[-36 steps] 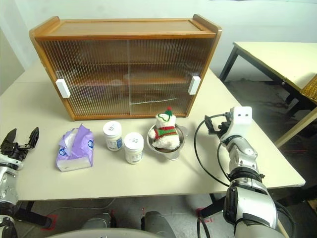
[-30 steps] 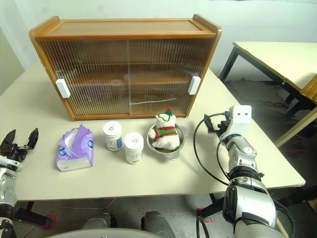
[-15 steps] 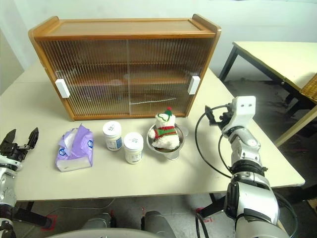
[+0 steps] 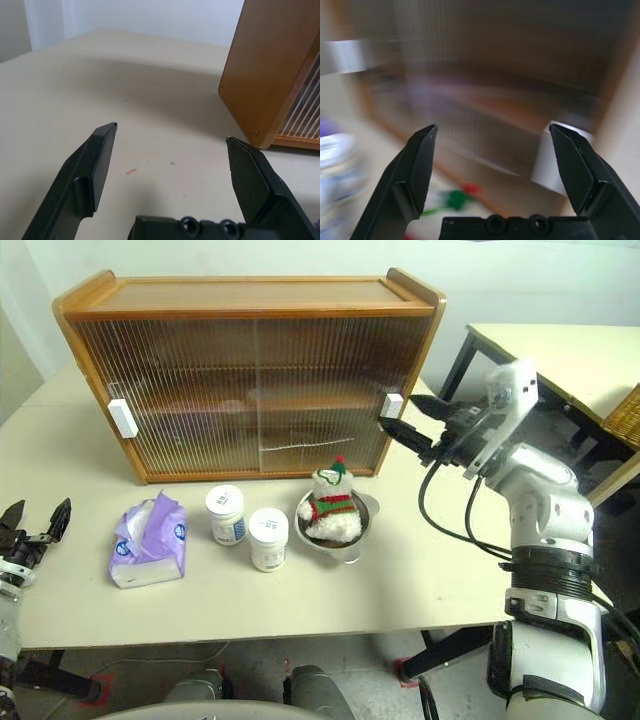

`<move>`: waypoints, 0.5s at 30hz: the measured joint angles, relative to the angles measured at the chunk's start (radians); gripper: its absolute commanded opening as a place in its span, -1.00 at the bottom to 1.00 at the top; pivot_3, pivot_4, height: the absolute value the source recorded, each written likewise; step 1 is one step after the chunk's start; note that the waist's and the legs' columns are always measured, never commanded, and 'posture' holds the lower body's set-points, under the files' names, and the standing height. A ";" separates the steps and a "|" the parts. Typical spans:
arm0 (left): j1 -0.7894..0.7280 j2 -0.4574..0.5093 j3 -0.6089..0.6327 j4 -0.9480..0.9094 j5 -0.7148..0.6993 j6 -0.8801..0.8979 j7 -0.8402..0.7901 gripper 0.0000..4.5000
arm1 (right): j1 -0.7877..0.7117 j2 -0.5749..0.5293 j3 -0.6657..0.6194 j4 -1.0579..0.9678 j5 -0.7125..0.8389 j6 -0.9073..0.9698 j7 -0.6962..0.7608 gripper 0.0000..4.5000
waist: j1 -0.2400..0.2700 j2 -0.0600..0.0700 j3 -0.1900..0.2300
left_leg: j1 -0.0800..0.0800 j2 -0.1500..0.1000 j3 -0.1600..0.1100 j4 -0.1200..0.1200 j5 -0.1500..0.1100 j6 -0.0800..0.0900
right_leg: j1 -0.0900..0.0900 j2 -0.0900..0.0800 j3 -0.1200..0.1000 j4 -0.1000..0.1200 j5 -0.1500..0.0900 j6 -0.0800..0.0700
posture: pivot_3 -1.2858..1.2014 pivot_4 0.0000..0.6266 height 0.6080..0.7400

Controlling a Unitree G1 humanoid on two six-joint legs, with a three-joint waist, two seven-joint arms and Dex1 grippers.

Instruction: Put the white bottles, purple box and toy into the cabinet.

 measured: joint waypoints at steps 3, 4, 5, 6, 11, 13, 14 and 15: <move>0.020 0.012 0.005 -0.055 -0.009 0.032 0.000 1.00 | 0.000 -0.006 0.035 -0.103 0.044 0.083 0.045 0.99 | 0.005 -0.001 0.000 | 0.001 -0.001 -0.001 0.002 0.000 -0.001 | 0.002 0.005 0.000 0.000 0.000 0.000 | -0.01 -1.00 1.00; 0.027 0.016 0.007 -0.076 -0.019 0.044 0.001 1.00 | 0.001 -0.006 0.041 -0.129 0.058 0.106 0.056 0.99 | 0.007 -0.001 0.000 | 0.002 -0.001 -0.001 0.002 0.000 -0.001 | 0.002 0.005 0.000 0.000 0.000 -0.001 | 0.00 -1.00 1.00; 0.030 0.019 0.011 -0.090 -0.023 0.053 0.003 1.00 | 0.001 -0.006 0.048 -0.147 0.068 0.123 0.063 0.99 | 0.009 -0.001 0.000 | 0.002 0.002 -0.002 0.002 0.000 -0.001 | 0.002 0.005 0.001 0.000 0.001 -0.001 | 0.00 -1.00 1.00; 0.035 0.020 0.014 -0.107 -0.025 0.062 0.006 1.00 | 0.004 -0.006 0.054 -0.165 0.075 0.139 0.069 0.99 | 0.011 -0.001 0.000 | 0.003 0.004 -0.002 0.002 -0.001 -0.003 | 0.002 0.005 0.001 0.000 0.001 -0.001 | 0.00 -1.00 1.00; 0.079 0.021 0.019 -0.236 -0.043 0.136 0.022 1.00 | 0.026 0.023 0.115 -0.282 0.113 0.203 0.087 0.99 | 0.021 -0.002 -0.001 | 0.003 0.007 -0.001 0.003 -0.003 -0.007 | 0.002 0.011 0.000 0.000 0.001 -0.005 | 0.02 -1.00 1.00; 0.089 0.019 0.018 -0.294 -0.052 0.167 0.028 1.00 | 0.026 0.039 0.129 -0.290 0.113 0.203 0.084 0.99 | 0.025 -0.002 -0.001 | 0.003 0.007 -0.001 0.003 -0.002 -0.007 | 0.002 0.012 0.000 0.000 0.001 -0.006 | 0.03 -1.00 1.00; 0.091 0.018 0.017 -0.323 -0.064 0.184 0.030 0.92 | 0.027 0.046 0.135 -0.289 0.113 0.203 0.081 1.00 | 0.027 -0.002 -0.001 | 0.004 0.008 -0.001 0.003 -0.002 -0.008 | 0.002 0.012 0.000 0.001 0.001 -0.007 | 0.03 -1.00 1.00; 0.092 0.016 0.016 -0.349 -0.070 0.202 0.032 0.82 | 0.029 0.052 0.138 -0.287 0.111 0.201 0.076 1.00 | 0.028 -0.002 -0.001 | 0.004 0.008 -0.001 0.003 -0.002 -0.008 | 0.002 0.012 0.000 0.001 0.001 -0.008 | 0.03 -1.00 1.00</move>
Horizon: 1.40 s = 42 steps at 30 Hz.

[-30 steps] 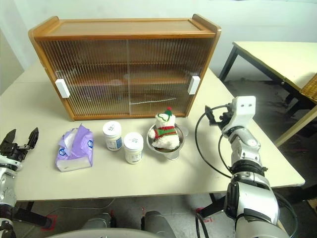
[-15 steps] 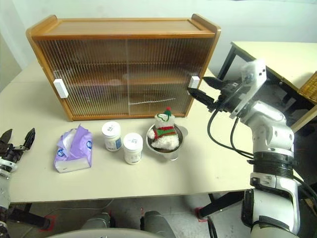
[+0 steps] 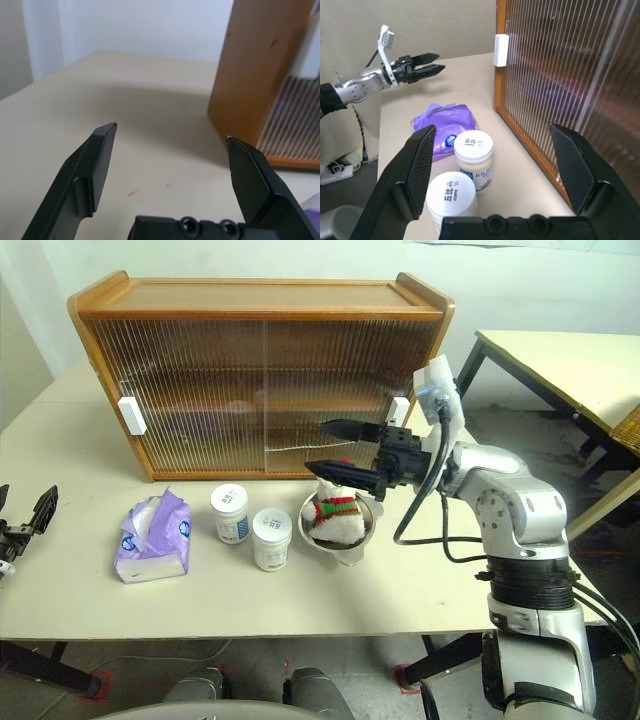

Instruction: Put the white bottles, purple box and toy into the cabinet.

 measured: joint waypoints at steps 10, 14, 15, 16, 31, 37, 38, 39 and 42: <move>-0.055 -0.020 -0.063 -0.145 -0.017 0.123 0.024 -0.71 | 0.008 0.016 0.007 0.005 -0.028 -0.049 -0.012 1.00 | 0.012 0.000 0.000 | 0.001 0.003 -0.001 0.000 0.000 -0.001 | 0.000 0.000 0.000 0.000 0.001 -0.004 | 0.02 -1.00 1.00; -0.118 -0.023 -0.100 -0.148 -0.005 0.152 0.026 -0.98 | 0.010 0.016 0.006 0.006 -0.030 -0.051 -0.014 1.00 | 0.013 -0.001 0.000 | 0.001 0.005 0.000 0.001 0.000 -0.001 | 0.000 0.001 0.000 0.001 0.002 -0.005 | 0.02 -1.00 1.00; -0.147 -0.023 -0.116 -0.145 0.002 0.160 0.025 -0.98 | 0.010 0.018 0.006 0.005 -0.030 -0.051 -0.016 1.00 | 0.016 -0.001 0.000 | 0.001 0.005 0.000 0.001 0.001 -0.001 | 0.001 0.001 0.000 0.001 0.002 -0.005 | 0.02 -1.00 1.00; -0.179 -0.023 -0.131 -0.137 0.008 0.166 0.024 -0.98 | 0.010 0.020 0.007 0.004 -0.030 -0.051 -0.018 1.00 | 0.019 -0.001 0.000 | 0.002 0.005 0.000 0.002 0.001 -0.001 | 0.001 0.001 0.000 0.001 0.002 -0.006 | 0.02 -1.00 1.00; -0.374 -0.055 -0.216 0.054 0.051 0.220 -0.008 -0.98 | 0.017 0.032 0.007 -0.028 -0.016 -0.048 -0.039 1.00 | 0.017 -0.001 0.000 | 0.003 0.004 0.001 0.003 0.001 0.000 | 0.003 0.003 0.000 0.001 0.002 -0.005 | -0.01 -1.00 1.00; -0.395 -0.062 -0.217 0.102 0.056 0.204 -0.020 -0.98 | 0.032 0.059 -0.006 -0.035 -0.006 -0.080 -0.064 1.00 | 0.013 -0.001 0.000 | 0.003 0.005 0.000 0.004 0.001 0.000 | 0.003 0.004 0.000 0.001 0.003 -0.004 | -0.02 -1.00 1.00; -0.399 -0.062 -0.218 0.108 0.057 0.198 -0.021 -0.98 | 0.035 0.066 -0.010 -0.035 0.001 -0.084 -0.065 1.00 | 0.013 -0.001 0.000 | 0.003 0.006 0.000 0.005 0.001 0.000 | 0.003 0.004 0.000 0.001 0.003 -0.004 | -0.02 -1.00 1.00; -0.404 -0.063 -0.218 0.116 0.058 0.194 -0.022 -0.98 | 0.038 0.071 -0.015 -0.036 0.006 -0.089 -0.065 1.00 | 0.013 -0.001 0.000 | 0.003 0.005 0.000 0.005 0.001 0.000 | 0.003 0.004 0.000 0.001 0.003 -0.004 | -0.02 -1.00 1.00; -0.411 -0.066 -0.219 0.131 0.073 0.182 -0.026 -0.98 | 0.049 0.081 -0.037 -0.037 0.023 -0.105 -0.065 1.00 | 0.012 -0.001 0.000 | 0.003 0.006 0.000 0.006 0.000 0.000 | 0.004 0.004 0.000 0.001 0.003 -0.004 | -0.02 -1.00 1.00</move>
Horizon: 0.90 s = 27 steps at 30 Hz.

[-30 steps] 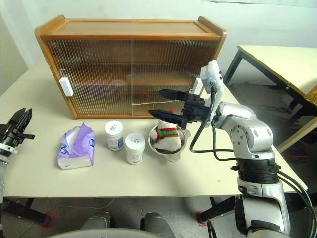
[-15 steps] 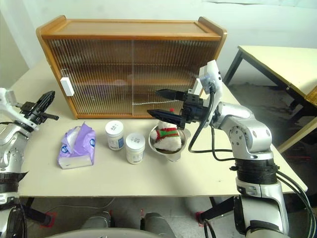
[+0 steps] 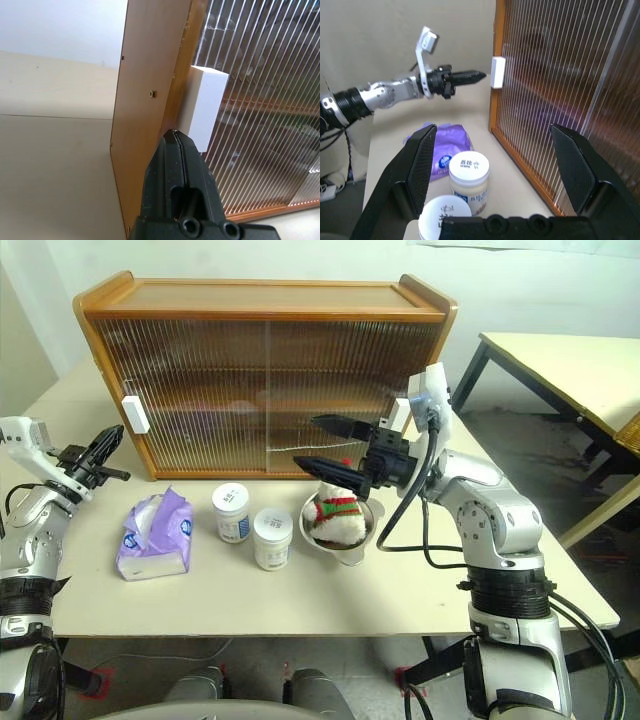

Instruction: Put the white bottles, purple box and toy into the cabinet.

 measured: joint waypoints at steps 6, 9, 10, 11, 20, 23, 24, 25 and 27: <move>-0.024 -0.009 0.000 0.045 0.010 -0.025 -0.010 -0.98 | 0.005 0.010 -0.014 0.000 0.023 -0.019 0.002 1.00 | -0.002 0.000 0.000 | 0.000 0.000 0.000 0.000 0.000 0.000 | 0.000 0.000 0.000 0.000 0.000 0.000 | -0.02 -1.00 1.00; -0.044 -0.015 0.000 0.082 0.017 -0.043 -0.014 -0.98 | 0.007 0.011 -0.015 0.000 0.028 -0.024 0.002 1.00 | -0.003 0.000 0.000 | 0.000 0.000 0.000 0.000 0.000 0.000 | 0.000 0.000 0.000 0.000 0.000 0.000 | -0.03 -1.00 1.00; -0.047 -0.017 0.000 0.090 0.018 -0.050 -0.017 -0.98 | 0.009 0.012 -0.015 0.000 0.031 -0.024 0.003 1.00 | -0.004 0.000 0.000 | 0.000 0.000 0.000 0.000 0.000 0.000 | 0.000 0.000 0.000 0.000 0.000 0.000 | -0.03 -1.00 1.00; -0.052 -0.017 0.000 0.104 0.019 -0.058 -0.021 -0.98 | 0.011 0.012 -0.015 0.000 0.036 -0.025 0.003 1.00 | -0.004 0.000 0.000 | 0.000 0.000 0.000 0.000 0.000 0.000 | 0.000 0.000 0.000 0.000 0.000 0.000 | -0.03 -1.00 1.00; -0.106 -0.018 -0.010 0.193 0.029 -0.100 -0.070 -0.98 | 0.026 0.012 -0.016 0.000 0.048 -0.027 0.003 1.00 | -0.004 0.000 0.000 | 0.000 0.001 0.000 0.002 0.000 0.001 | 0.001 0.000 0.000 0.000 0.001 0.002 | -0.03 -1.00 1.00; -0.122 -0.019 -0.034 0.206 0.047 -0.113 -0.101 -0.98 | 0.031 0.012 -0.016 0.000 0.048 -0.029 0.003 1.00 | -0.004 0.000 0.000 | 0.000 0.002 -0.001 0.003 0.000 0.001 | 0.002 -0.001 0.000 0.000 0.001 0.002 | -0.03 -1.00 1.00; -0.126 -0.023 -0.039 0.211 0.048 -0.116 -0.113 -0.98 | 0.031 0.012 -0.016 0.000 0.048 -0.029 0.003 1.00 | -0.005 0.000 0.000 | 0.000 0.002 -0.001 0.003 0.000 0.001 | 0.002 -0.002 0.000 0.000 0.001 0.002 | -0.03 -1.00 1.00; -0.132 -0.027 -0.043 0.220 0.048 -0.118 -0.126 -0.98 | 0.032 0.012 -0.016 0.000 0.048 -0.031 0.003 1.00 | -0.005 0.000 0.000 | 0.000 0.002 -0.001 0.003 0.000 0.001 | 0.002 -0.002 0.000 -0.001 0.001 0.002 | -0.03 -1.00 1.00; -0.138 -0.032 -0.051 0.225 0.048 -0.119 -0.140 -0.98 | 0.032 0.012 -0.016 0.000 0.048 -0.033 0.003 1.00 | -0.005 0.000 0.000 | -0.001 0.002 -0.001 0.003 0.000 0.001 | 0.002 -0.002 0.000 -0.001 0.001 0.002 | -0.03 -1.00 1.00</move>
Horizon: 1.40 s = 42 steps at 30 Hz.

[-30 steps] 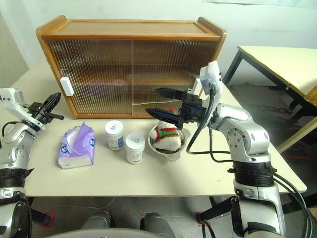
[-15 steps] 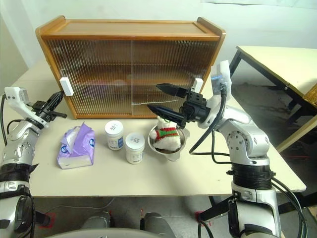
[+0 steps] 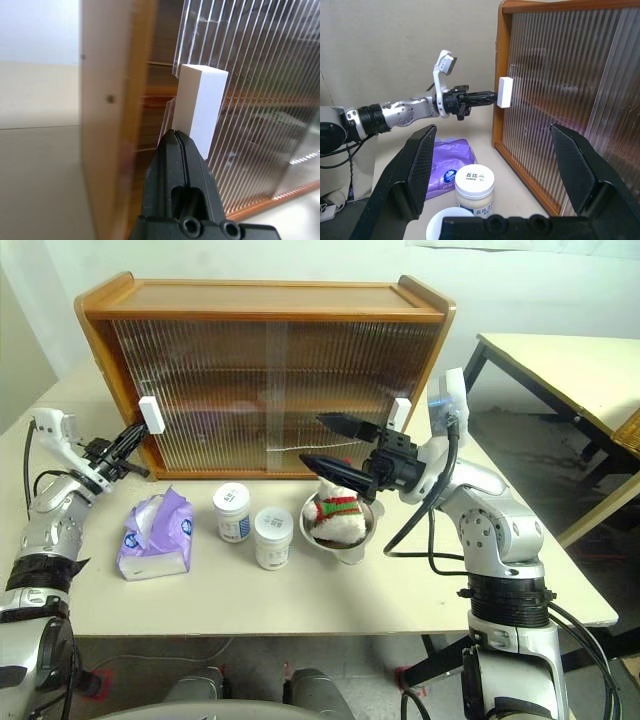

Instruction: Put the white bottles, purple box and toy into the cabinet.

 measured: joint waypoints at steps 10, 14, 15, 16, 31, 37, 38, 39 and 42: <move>-0.092 -0.021 -0.052 0.086 0.026 -0.013 -0.062 -0.98 | 0.000 0.001 0.000 0.002 0.000 -0.002 0.000 1.00 | -0.001 0.000 0.000 | -0.001 0.000 0.000 0.001 0.000 0.001 | 0.000 0.000 0.000 -0.001 0.000 0.002 | -0.04 -1.00 1.00; -0.138 -0.048 -0.072 0.124 0.041 -0.016 -0.091 -0.98 | 0.000 0.001 0.000 0.002 0.000 -0.002 -0.003 1.00 | -0.001 0.000 0.000 | -0.003 0.000 0.000 0.003 -0.001 0.002 | 0.000 0.000 0.000 -0.001 0.000 0.003 | -0.05 -1.00 1.00; -0.155 -0.060 -0.085 0.135 0.044 -0.016 -0.103 -0.98 | 0.001 0.001 0.000 0.001 0.000 -0.002 -0.004 1.00 | 0.000 0.000 0.000 | -0.003 0.000 0.000 0.004 -0.001 0.003 | 0.000 -0.001 0.000 -0.001 0.000 0.004 | -0.05 -1.00 1.00; -0.165 -0.068 -0.095 0.140 0.046 -0.017 -0.112 -0.98 | 0.001 0.001 -0.001 0.001 0.000 -0.002 -0.004 1.00 | 0.000 0.000 0.000 | -0.003 -0.001 0.000 0.004 -0.002 0.003 | 0.000 -0.001 0.000 -0.001 0.000 0.004 | -0.05 -1.00 1.00; -0.302 -0.185 -0.161 0.286 0.107 -0.053 -0.181 -0.98 | 0.012 0.001 -0.012 -0.009 0.001 -0.002 -0.025 1.00 | -0.014 0.000 0.000 | -0.005 -0.002 0.003 0.007 -0.004 0.007 | 0.000 -0.002 0.001 -0.002 0.000 0.012 | -0.07 -1.00 1.00; -0.317 -0.199 -0.163 0.337 0.124 -0.074 -0.193 -0.98 | 0.012 -0.001 -0.014 -0.011 0.001 -0.002 -0.033 1.00 | -0.018 0.000 0.000 | -0.005 -0.002 0.004 0.007 -0.004 0.008 | 0.000 -0.002 0.002 -0.002 0.000 0.014 | -0.08 -1.00 1.00; -0.322 -0.200 -0.163 0.346 0.125 -0.077 -0.195 -0.98 | 0.012 -0.002 -0.014 -0.011 0.001 -0.002 -0.034 1.00 | -0.018 0.000 0.000 | -0.005 -0.003 0.004 0.007 -0.004 0.009 | 0.000 -0.002 0.002 -0.002 0.000 0.014 | -0.08 -1.00 1.00; -0.326 -0.200 -0.163 0.350 0.125 -0.078 -0.195 -0.98 | 0.012 -0.002 -0.014 -0.011 0.001 -0.002 -0.034 1.00 | -0.018 0.000 0.000 | -0.005 -0.003 0.004 0.007 -0.004 0.009 | 0.000 -0.002 0.002 -0.002 -0.001 0.014 | -0.08 -1.00 1.00; -0.331 -0.200 -0.161 0.352 0.125 -0.085 -0.197 -0.98 | 0.012 -0.004 -0.014 -0.011 0.001 -0.001 -0.038 1.00 | -0.018 0.000 0.000 | -0.005 -0.004 0.005 0.008 -0.005 0.010 | 0.000 -0.002 0.003 -0.002 -0.001 0.015 | -0.08 -1.00 1.00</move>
